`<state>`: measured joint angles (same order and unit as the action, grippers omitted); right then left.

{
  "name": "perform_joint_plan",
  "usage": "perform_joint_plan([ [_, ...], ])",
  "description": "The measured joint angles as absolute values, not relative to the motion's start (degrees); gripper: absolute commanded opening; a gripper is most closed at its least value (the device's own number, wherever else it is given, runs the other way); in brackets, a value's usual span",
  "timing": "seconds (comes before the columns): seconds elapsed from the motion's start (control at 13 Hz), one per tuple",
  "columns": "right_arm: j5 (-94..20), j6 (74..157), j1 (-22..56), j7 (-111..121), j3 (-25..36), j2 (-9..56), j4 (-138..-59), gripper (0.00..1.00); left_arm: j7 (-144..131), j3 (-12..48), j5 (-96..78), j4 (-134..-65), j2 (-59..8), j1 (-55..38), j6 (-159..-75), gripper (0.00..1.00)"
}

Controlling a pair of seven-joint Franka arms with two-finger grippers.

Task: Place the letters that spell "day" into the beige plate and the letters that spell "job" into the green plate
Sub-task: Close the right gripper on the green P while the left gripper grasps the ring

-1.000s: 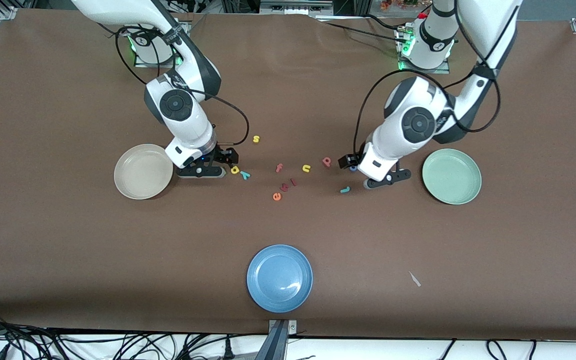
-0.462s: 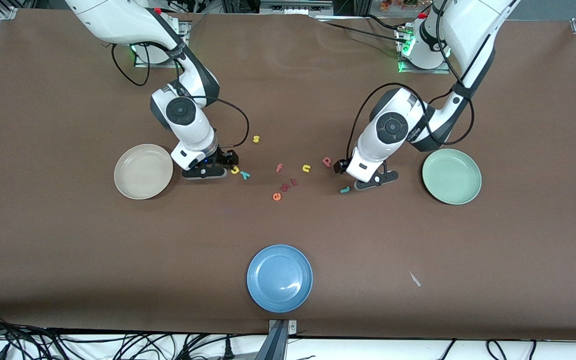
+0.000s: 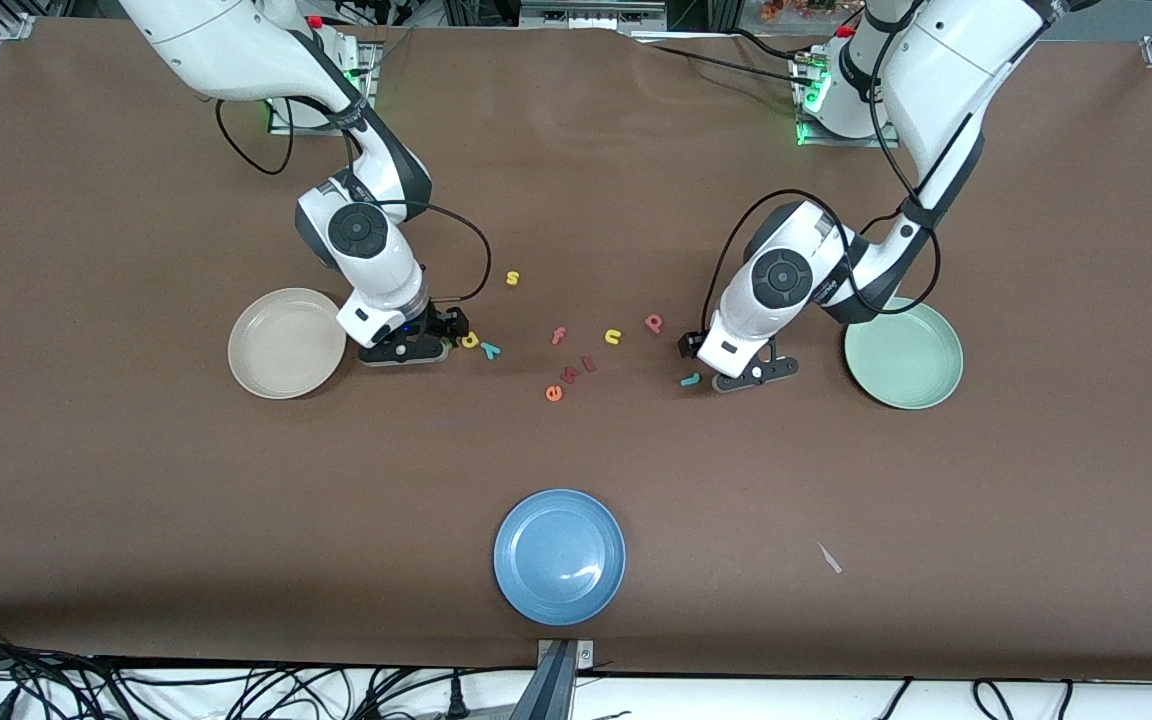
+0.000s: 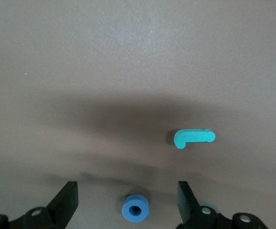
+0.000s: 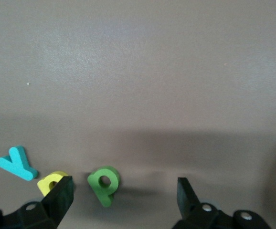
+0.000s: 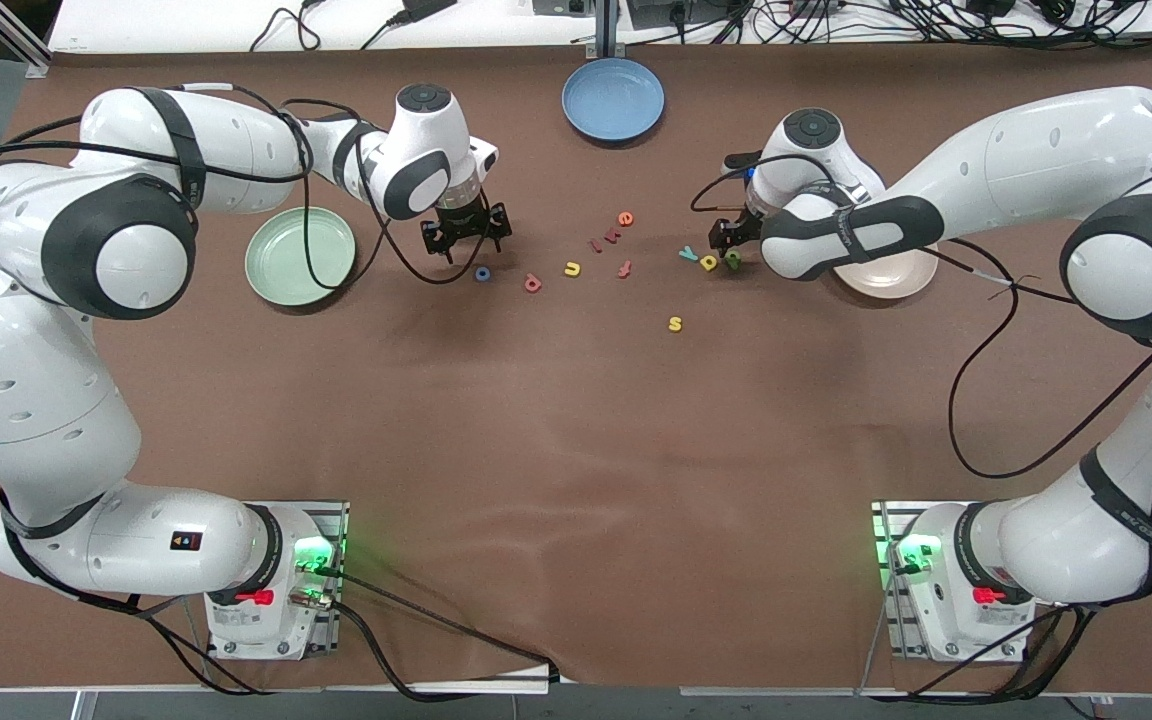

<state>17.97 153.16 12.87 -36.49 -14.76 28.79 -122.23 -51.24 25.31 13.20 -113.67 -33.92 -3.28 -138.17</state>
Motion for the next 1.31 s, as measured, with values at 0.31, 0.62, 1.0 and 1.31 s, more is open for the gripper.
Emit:
perform_joint_plan([
  [0.31, 18.4, 154.5, 12.9, -36.5, -14.8, 30.2, -122.2, 0.83, -51.2, 25.5, 13.2, -113.7, -35.2, -3.7, -138.2, 0.60],
  [0.62, 19.0, 154.9, 12.9, -36.5, -14.7, 30.4, -122.2, 0.62, -51.2, 25.6, 13.2, -113.5, -35.5, -3.8, -138.4, 0.55],
  [1.0, 19.3, 155.3, 12.9, -36.5, -14.9, 30.2, -122.1, 0.43, -51.2, 25.8, 13.2, -113.3, -35.5, -3.8, -137.8, 0.45],
  [1.31, 19.3, 155.4, 12.9, -36.5, -14.9, 30.2, -122.1, 0.36, -51.2, 26.1, 13.2, -112.9, -35.4, -3.8, -136.7, 0.23],
])
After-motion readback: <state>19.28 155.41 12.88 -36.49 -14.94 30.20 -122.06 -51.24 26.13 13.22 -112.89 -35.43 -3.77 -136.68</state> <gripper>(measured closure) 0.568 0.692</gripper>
